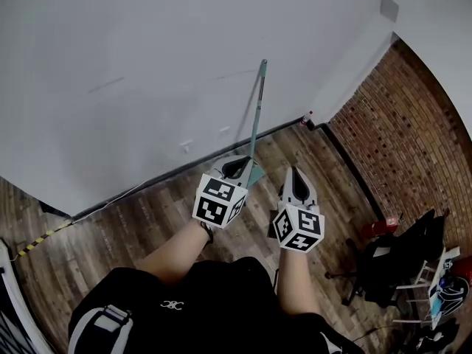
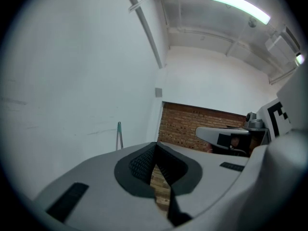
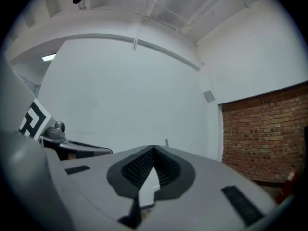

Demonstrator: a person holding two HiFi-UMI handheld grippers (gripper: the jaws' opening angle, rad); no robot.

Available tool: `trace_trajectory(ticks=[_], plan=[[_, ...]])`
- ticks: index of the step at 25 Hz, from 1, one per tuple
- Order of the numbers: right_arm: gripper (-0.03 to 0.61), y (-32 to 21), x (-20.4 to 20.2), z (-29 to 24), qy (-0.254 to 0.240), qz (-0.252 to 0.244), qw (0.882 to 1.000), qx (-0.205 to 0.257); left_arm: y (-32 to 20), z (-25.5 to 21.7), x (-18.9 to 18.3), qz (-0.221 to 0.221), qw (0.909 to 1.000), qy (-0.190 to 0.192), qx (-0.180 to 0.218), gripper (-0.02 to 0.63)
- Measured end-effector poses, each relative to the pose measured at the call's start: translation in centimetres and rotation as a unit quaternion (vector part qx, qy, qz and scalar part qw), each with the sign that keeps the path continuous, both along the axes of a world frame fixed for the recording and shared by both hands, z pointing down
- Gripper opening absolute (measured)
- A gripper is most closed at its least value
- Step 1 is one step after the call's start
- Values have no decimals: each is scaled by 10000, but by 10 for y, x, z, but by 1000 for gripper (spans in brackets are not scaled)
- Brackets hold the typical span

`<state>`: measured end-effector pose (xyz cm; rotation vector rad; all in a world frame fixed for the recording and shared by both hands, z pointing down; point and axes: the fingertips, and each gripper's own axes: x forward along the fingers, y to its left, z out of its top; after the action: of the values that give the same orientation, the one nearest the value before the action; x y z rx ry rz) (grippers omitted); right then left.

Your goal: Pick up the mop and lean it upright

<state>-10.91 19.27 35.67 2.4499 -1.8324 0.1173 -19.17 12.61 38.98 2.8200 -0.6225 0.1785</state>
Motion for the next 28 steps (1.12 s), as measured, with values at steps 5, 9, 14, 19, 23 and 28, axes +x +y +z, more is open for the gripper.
trace_trajectory(ticks=[5,9,14,19,23,28], plan=[[14,-15,14,7,-164,60,9998,77,-15,12,8,28,9998,-183,-13,-5],[14,-28,35,14,-273,-53,9995,176,-27,17,33,30,9995,-313,-7,-5],[14,-59,84,17,-378,-290,9986,238,-49,12,79,-84,9990,-418,117,-5],[14,-92,128,7,-369,-585,9971,303,-77,2,122,-309,9984,-449,153,-5],[14,-114,164,14,-458,-746,9959,224,-93,5,157,-442,9978,-491,114,-5],[14,-131,212,20,-636,-879,9938,237,-110,11,196,-702,9957,-609,58,-5]])
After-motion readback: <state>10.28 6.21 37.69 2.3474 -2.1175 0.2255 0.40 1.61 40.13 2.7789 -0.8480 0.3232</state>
